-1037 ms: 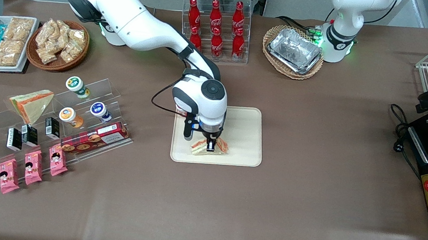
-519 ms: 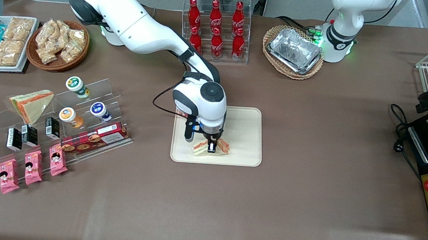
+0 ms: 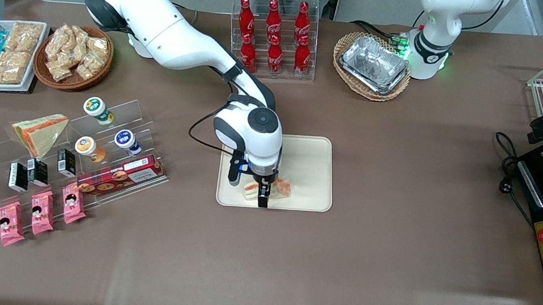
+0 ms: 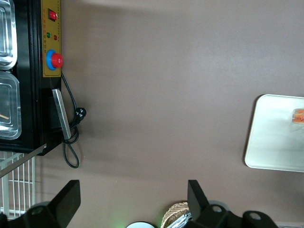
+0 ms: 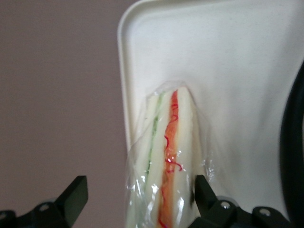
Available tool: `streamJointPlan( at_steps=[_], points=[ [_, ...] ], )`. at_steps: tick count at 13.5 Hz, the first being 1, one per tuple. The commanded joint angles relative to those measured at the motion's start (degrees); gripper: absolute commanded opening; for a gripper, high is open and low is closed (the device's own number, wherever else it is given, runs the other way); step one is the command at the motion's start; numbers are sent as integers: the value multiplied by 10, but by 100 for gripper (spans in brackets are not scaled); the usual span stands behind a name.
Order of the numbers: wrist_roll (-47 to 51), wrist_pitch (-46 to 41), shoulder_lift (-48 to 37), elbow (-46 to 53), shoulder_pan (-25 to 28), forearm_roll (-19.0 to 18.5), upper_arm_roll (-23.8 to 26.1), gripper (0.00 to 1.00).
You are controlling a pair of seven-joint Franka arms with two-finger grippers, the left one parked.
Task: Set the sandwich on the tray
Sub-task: 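Lower the sandwich onto the tray and open the right gripper, then raise the right gripper and withdraw it from the tray toward the rack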
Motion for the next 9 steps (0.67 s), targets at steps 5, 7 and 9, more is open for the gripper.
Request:
streamJointPlan(
  at_steps=[5,7,9],
  points=[
    [-149,-132,-112,-4,-15,40,7,100],
    [-293,-182,-145,-5,-39,93,6,100],
    [-425,-231,-178,-4,-79,158,7,100]
  ],
)
